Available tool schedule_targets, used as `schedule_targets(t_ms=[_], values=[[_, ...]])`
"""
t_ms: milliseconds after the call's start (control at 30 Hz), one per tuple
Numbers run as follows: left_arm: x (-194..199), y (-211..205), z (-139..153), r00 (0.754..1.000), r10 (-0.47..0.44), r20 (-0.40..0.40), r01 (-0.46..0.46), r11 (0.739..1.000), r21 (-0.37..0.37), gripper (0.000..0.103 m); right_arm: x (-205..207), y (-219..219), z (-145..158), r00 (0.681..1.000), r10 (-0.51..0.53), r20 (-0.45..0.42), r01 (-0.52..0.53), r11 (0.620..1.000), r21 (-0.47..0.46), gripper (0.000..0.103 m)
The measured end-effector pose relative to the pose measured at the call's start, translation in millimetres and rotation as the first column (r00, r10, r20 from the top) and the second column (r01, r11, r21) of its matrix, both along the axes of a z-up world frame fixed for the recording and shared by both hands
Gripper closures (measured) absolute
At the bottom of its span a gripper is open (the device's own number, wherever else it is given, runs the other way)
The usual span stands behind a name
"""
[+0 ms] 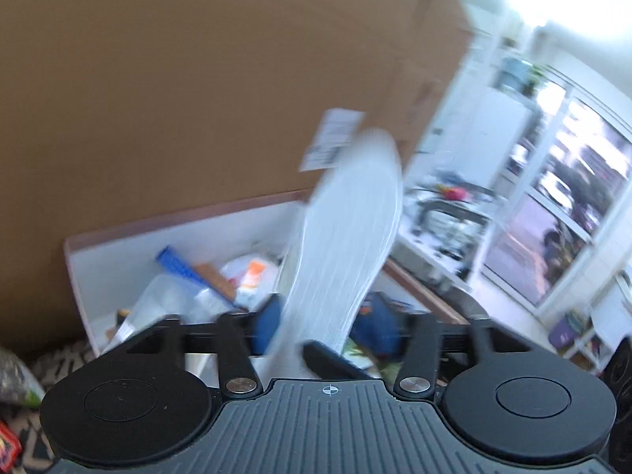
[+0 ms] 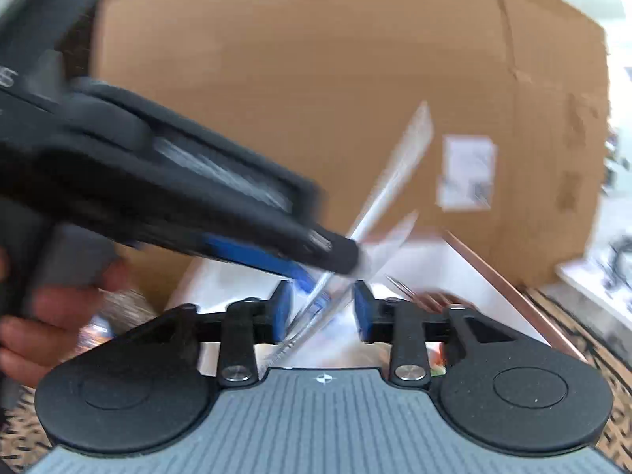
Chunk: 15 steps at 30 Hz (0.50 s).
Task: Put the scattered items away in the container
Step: 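Open both grippers to drop the insoles into the shoe box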
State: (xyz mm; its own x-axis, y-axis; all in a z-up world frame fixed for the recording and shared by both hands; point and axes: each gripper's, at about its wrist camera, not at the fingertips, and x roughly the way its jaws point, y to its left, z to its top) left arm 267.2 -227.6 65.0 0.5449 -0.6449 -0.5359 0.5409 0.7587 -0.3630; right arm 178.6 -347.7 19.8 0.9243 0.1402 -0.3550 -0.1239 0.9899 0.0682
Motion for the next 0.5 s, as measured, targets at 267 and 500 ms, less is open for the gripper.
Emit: schedule_targets(t_ms=[267, 500], values=[[4.2, 28.7, -5.8, 0.999, 0.028, 0.029, -0.029, 0.999, 0.039, 0.032, -8.6, -28.8, -10.6, 0.997, -0.07, -0.019, 0.071, 0.997, 0.034, 0.04], [-27.5, 43.8, -9.2, 0.996, 0.054, 0.065, -0.058, 0.997, 0.057, 0.012, -16.7, -0.6, -7.2, 1.0, 0.023, -0.007, -0.023, 0.999, -0.028, 0.042]])
